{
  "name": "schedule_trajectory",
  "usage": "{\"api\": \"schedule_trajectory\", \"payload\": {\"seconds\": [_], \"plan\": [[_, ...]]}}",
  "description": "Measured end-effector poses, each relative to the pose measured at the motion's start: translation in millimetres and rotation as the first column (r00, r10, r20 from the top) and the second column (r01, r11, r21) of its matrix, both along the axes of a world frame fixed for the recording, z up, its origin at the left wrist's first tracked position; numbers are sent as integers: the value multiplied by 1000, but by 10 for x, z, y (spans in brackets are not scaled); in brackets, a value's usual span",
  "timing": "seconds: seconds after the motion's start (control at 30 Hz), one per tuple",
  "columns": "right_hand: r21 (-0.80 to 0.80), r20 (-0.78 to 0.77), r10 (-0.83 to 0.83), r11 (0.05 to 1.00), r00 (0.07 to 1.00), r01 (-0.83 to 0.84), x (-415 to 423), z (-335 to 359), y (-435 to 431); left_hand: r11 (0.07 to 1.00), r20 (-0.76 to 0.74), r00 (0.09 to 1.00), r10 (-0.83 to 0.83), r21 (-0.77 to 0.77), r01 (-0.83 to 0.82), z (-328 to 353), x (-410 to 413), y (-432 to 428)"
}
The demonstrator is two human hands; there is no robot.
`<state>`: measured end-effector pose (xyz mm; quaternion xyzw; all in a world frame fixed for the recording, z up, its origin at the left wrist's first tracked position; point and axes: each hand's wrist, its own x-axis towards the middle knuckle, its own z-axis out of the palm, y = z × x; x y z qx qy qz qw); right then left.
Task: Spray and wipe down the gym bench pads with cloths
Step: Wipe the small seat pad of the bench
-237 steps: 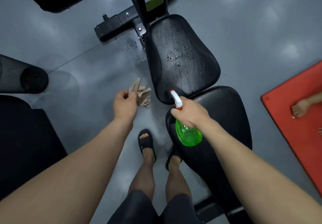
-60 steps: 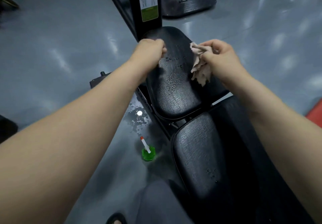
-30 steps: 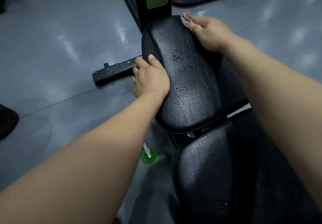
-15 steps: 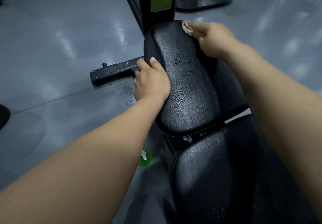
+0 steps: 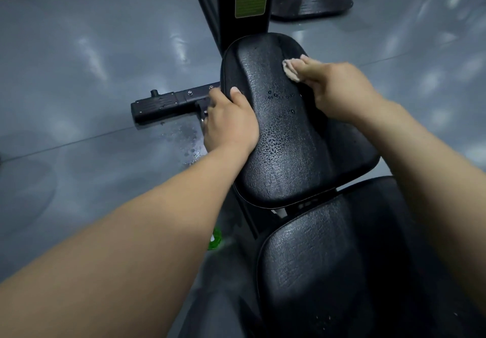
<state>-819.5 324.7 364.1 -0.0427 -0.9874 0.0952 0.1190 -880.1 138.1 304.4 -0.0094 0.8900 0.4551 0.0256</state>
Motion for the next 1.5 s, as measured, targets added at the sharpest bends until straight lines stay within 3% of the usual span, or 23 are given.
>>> {"api": "schedule_trajectory", "payload": {"seconds": [0.23,0.43,0.53,0.83,0.97,1.13,1.23,1.33,1.5], "plan": [[44,48,-66,997,997,64,-991,112,93,1000,-13,1000,0,-22,0,26,29,-8],[190,-36,88,979,995,-80,-388,-118,-52,1000,-5,1000,-4,-20,4,23,45,-14],[159,-112,130,981,985,-111,-42,-115,-80,1000,-5,1000,-8,-20,8,37,52,-14],[110,-130,-27,993,991,42,-1160,-1,86,1000,1,1000,9,-26,-9,50,66,-8],[69,-121,119,991,985,-111,-790,-15,-129,1000,3,1000,9,-19,-9,49,69,-9],[126,-102,352,932,931,-339,-352,-122,-130,1000,7,1000,3,-3,-3,63,80,-17],[149,-176,228,968,958,-202,-685,-83,-30,1000,15,1000,5,14,-5,63,84,-11],[62,-177,68,996,982,-58,-1113,-25,-21,1000,21,1000,6,28,-6,64,87,-31],[17,-155,146,989,977,-145,-902,-38,-151,998,36,999,11,54,-12,80,107,-39]]}}
